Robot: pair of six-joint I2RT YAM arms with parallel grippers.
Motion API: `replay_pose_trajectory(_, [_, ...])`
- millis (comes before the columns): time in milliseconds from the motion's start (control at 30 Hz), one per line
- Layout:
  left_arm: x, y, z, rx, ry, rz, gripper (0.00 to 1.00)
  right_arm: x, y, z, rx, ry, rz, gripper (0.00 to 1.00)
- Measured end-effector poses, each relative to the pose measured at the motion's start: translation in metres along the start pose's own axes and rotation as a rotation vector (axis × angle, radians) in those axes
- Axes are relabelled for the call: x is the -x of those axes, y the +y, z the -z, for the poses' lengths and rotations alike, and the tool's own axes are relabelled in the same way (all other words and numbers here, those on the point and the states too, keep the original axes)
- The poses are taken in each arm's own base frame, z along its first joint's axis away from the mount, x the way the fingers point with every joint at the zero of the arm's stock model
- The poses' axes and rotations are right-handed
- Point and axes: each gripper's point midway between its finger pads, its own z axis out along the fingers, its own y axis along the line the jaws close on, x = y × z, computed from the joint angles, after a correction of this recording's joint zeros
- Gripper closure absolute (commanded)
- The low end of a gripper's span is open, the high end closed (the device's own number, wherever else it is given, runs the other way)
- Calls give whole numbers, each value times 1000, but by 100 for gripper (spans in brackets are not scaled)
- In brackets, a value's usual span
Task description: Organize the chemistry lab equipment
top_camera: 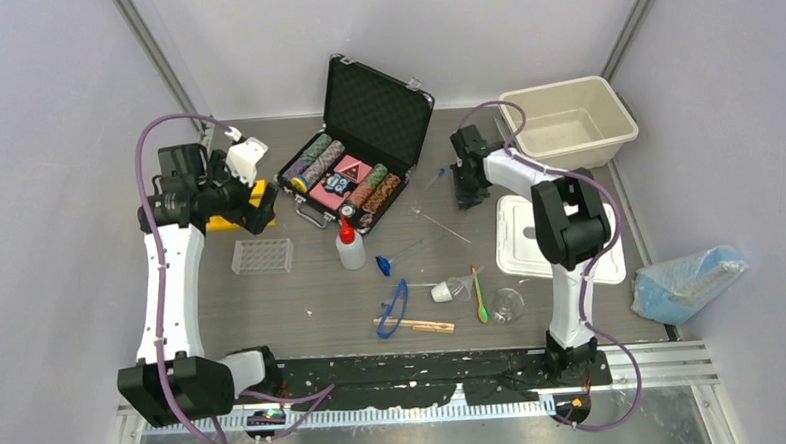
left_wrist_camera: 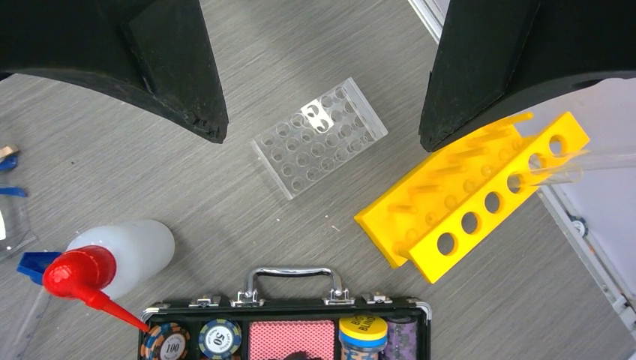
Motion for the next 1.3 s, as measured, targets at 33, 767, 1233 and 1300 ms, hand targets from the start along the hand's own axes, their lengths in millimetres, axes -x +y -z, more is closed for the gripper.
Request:
replay_pose_trajectory(33, [0, -1, 1, -7, 9, 10, 0, -1, -2, 2, 21, 8, 9, 95])
replay_pose_trajectory(767, [127, -125, 74, -594, -257, 175, 23, -15, 216, 343, 981, -722, 950, 95])
replay_pose_trajectory(1233, [103, -178, 58, -791, -133, 487, 51, -53, 253, 356, 996, -748, 1083, 95])
replay_pose_trajectory(1300, [105, -178, 60, -790, -144, 487, 52, -56, 255, 356, 998, -747, 1089, 95])
